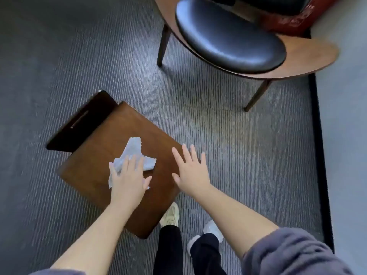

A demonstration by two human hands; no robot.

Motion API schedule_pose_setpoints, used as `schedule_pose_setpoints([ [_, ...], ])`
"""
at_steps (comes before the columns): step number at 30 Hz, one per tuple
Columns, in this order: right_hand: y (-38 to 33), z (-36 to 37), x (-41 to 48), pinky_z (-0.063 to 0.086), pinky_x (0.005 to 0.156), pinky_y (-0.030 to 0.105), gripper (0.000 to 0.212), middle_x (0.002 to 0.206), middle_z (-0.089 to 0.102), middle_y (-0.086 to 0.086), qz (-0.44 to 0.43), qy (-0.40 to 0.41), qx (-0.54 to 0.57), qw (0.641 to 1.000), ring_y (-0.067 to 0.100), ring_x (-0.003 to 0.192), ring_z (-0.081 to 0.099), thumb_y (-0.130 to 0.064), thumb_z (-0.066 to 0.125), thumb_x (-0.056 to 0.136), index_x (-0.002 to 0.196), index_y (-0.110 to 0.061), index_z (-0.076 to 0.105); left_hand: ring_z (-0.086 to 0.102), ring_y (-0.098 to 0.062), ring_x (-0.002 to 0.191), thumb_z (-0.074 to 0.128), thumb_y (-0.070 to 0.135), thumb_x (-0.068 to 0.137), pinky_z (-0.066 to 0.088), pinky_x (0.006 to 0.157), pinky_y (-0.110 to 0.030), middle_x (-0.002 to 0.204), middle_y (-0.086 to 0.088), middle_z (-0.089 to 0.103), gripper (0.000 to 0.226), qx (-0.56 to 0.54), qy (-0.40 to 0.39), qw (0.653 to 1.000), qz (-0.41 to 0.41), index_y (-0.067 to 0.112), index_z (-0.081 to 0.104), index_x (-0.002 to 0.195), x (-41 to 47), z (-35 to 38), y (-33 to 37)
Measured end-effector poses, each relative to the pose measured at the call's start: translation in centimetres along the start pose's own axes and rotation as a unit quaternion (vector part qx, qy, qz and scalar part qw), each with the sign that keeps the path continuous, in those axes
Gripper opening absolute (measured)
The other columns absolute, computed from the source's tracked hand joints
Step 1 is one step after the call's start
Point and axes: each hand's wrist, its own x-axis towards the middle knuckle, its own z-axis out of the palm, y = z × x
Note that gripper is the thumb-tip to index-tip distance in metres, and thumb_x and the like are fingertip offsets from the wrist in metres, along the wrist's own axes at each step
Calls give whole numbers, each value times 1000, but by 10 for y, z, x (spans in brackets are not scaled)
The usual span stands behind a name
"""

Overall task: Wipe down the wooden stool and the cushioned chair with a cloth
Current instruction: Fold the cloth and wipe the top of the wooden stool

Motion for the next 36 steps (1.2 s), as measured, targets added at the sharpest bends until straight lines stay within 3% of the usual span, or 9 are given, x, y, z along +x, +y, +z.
schedule_pose_setpoints([
  [6, -34, 53, 47, 10, 118, 57, 77, 163, -5, 8, -55, -38, -14, 998, 32, 149, -5, -45, 45, 97, 154, -25, -4, 50, -25, 120, 69, 36, 83, 34, 104, -59, 126, -5, 53, 43, -34, -2, 999, -19, 14, 58, 119, 14, 44, -31],
  [9, -42, 73, 67, 26, 113, 50, 70, 161, 12, 9, -73, -12, -1, 997, 31, 147, 16, -39, 46, 98, 154, -21, 7, 58, -26, 108, 69, 28, 85, 44, 95, -49, 118, -6, 58, 30, -70, 41, 996, -46, 12, 61, 109, 23, 60, -45],
  [12, -53, 83, 87, 42, 76, 37, 51, 131, 51, 6, -87, 55, 7, 995, 27, 109, 53, -27, 54, 94, 142, -15, 40, 61, -26, 90, 70, 25, 86, 50, 71, -39, 110, -7, 61, 31, -103, 50, 991, -63, 9, 59, 111, 30, 68, -58],
  [14, -61, 87, 96, 32, 59, 32, 27, 100, 58, 2, -79, 106, 12, 991, 21, 79, 53, -18, 62, 87, 113, -15, 59, 61, -26, 80, 73, 18, 83, 47, 60, -36, 101, -9, 63, 36, -109, 45, 991, -65, 7, 58, 114, 31, 72, -62],
  [16, -65, 85, 103, 29, 61, 31, 10, 91, 54, -1, -76, 79, 8, 994, 19, 76, 49, -15, 60, 89, 98, -17, 56, 57, -25, 74, 74, 10, 80, 41, 57, -33, 91, -9, 61, 38, -116, 37, 990, -71, 6, 59, 115, 31, 74, -64],
  [20, -66, 68, 100, 43, 67, 33, 4, 92, 54, -4, -48, -11, 203, 978, 17, 83, 51, -13, 51, 88, 86, -16, 51, 46, -19, 65, 72, 4, 77, 32, 57, -32, 77, 0, 51, 20, -143, 14, 987, -68, 13, 57, 89, 27, 66, -68],
  [26, -49, 14, 67, 49, 73, 22, 15, 93, 70, -13, -15, 27, 449, 893, 4, 87, 63, -10, 56, 83, 76, -15, 43, 49, -18, 67, 68, 8, 78, 46, 58, -35, 80, 5, 46, 24, -226, -30, 966, -125, 19, 47, 79, 5, 31, -73],
  [32, -21, -46, 26, 30, 48, 13, 22, 56, 47, -14, -27, 120, 472, 873, 1, 50, 40, -8, 53, 91, 79, -25, 45, 53, -11, 63, 67, 14, 85, 38, 55, -25, 71, 4, 58, 10, -368, -77, 918, -122, 19, 59, 80, -26, -17, -71],
  [36, 1, -69, 3, 27, 44, 15, 12, 44, 45, -17, -18, 115, 464, 878, 2, 44, 34, -11, 53, 93, 86, -20, 50, 65, -11, 77, 78, 36, 78, 47, 75, -28, 80, 6, 72, 20, -578, -127, 789, -165, 18, 73, 86, -55, -49, -80],
])
